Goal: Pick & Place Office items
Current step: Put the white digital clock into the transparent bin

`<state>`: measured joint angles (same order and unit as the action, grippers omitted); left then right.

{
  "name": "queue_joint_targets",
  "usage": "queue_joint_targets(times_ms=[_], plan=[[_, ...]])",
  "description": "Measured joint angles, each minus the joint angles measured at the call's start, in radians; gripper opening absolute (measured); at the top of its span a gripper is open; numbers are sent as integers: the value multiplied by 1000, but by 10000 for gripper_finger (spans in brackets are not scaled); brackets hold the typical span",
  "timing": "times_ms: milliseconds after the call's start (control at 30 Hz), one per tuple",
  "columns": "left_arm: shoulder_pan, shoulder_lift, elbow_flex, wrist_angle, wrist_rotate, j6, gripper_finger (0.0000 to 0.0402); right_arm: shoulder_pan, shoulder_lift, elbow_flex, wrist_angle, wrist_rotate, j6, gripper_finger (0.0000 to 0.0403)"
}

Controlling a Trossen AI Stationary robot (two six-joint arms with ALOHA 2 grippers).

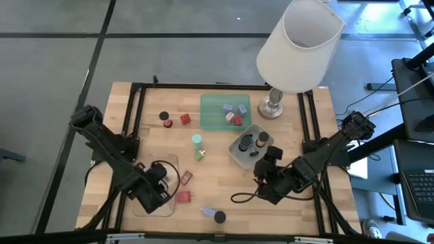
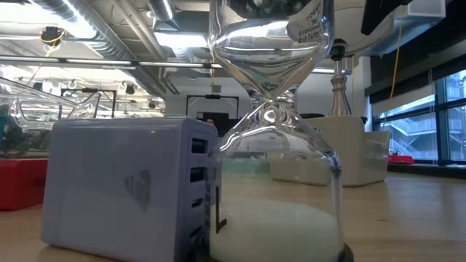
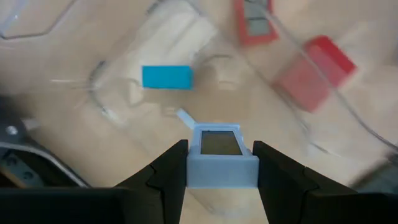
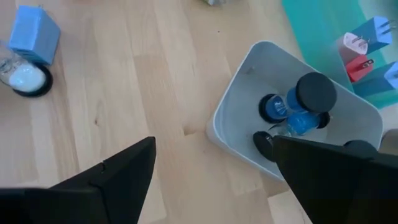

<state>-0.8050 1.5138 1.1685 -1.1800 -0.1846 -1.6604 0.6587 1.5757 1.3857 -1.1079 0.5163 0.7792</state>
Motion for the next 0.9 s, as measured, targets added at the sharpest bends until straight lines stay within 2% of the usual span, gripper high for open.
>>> queue_joint_targets(times_ms=[333,633,900], plan=[[43,29,-86,0,46,21,164,-18,0,0,2,21,-9,324],[43,29,-145,43,28,-2,169,-18,0,0,4,26,-10,324],[40,29,-148,59,22,15,170,-18,0,0,4,26,-10,324]])
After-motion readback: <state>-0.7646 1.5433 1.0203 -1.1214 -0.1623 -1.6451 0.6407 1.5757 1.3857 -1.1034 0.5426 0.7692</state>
